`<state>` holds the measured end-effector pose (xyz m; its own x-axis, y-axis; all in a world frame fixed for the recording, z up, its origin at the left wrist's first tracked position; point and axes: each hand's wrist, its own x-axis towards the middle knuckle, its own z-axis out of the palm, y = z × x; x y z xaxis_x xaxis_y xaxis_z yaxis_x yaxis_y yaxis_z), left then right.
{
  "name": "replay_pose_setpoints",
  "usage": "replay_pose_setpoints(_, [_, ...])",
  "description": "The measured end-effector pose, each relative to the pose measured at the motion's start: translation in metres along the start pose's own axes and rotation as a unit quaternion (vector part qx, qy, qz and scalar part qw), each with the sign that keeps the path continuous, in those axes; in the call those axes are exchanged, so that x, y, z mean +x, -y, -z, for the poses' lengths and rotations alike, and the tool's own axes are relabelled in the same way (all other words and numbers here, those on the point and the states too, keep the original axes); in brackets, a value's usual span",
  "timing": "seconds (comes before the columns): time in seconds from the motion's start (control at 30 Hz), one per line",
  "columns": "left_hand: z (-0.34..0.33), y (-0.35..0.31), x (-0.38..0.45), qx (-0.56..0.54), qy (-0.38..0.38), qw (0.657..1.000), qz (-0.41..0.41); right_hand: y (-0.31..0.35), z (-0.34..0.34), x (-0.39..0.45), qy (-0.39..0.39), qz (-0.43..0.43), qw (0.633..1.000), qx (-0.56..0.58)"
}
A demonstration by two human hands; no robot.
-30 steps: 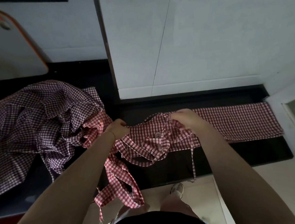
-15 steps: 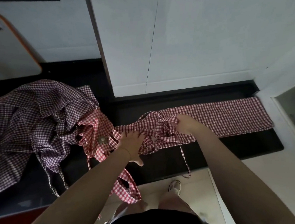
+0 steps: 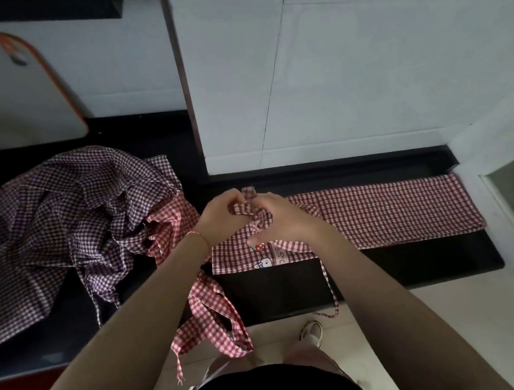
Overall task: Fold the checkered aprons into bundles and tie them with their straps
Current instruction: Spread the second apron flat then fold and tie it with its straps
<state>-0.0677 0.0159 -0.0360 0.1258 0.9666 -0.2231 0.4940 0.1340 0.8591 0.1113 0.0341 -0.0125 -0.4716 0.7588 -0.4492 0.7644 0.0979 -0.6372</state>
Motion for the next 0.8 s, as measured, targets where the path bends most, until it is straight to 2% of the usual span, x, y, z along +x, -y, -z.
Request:
replay_pose_setpoints(0.07, [0.001, -0.005, -0.002, -0.041, -0.034, 0.999, 0.004, 0.009, -0.006, 0.006, -0.033, -0.001, 0.999, 0.034])
replay_pose_setpoints(0.13, [0.001, -0.004, -0.004, -0.061, -0.061, 0.996, 0.011, 0.014, -0.005, 0.008, -0.112, -0.01, 0.993, 0.038])
replay_pose_setpoints(0.23, [0.003, 0.004, -0.006, -0.033, -0.102, 0.993, 0.04, 0.016, 0.007, 0.006, -0.186, -0.005, 0.98, 0.075])
replay_pose_setpoints(0.27, [0.004, 0.005, -0.006, -0.033, -0.118, 0.991, 0.054, 0.015, 0.012, 0.005, -0.186, -0.001, 0.981, 0.061])
replay_pose_setpoints(0.37, [0.006, 0.003, -0.005, -0.098, -0.164, 0.978, 0.087, 0.006, 0.018, 0.009, -0.184, -0.019, 0.978, -0.097])
replay_pose_setpoints(0.47, [0.007, -0.002, -0.004, -0.164, -0.201, 0.96, 0.106, -0.002, 0.021, 0.009, -0.257, -0.052, 0.947, -0.184])
replay_pose_setpoints(0.53, [0.008, -0.003, -0.003, -0.188, -0.225, 0.949, 0.12, -0.006, 0.025, 0.007, -0.283, -0.06, 0.939, -0.188])
replay_pose_setpoints(0.6, [0.007, -0.002, -0.002, -0.171, -0.218, 0.953, 0.12, -0.001, 0.034, 0.003, -0.275, -0.075, 0.958, -0.037])
replay_pose_setpoints(0.67, [0.007, -0.002, -0.003, -0.142, -0.187, 0.966, 0.107, 0.006, 0.044, -0.003, -0.242, -0.1, 0.958, 0.118])
replay_pose_setpoints(0.7, [0.008, -0.002, -0.003, -0.137, -0.173, 0.97, 0.101, 0.007, 0.05, -0.006, -0.223, -0.105, 0.961, 0.129])
replay_pose_setpoints(0.8, [0.006, -0.002, -0.001, -0.143, -0.135, 0.976, 0.095, 0.007, 0.067, -0.01, -0.135, -0.106, 0.983, 0.063])
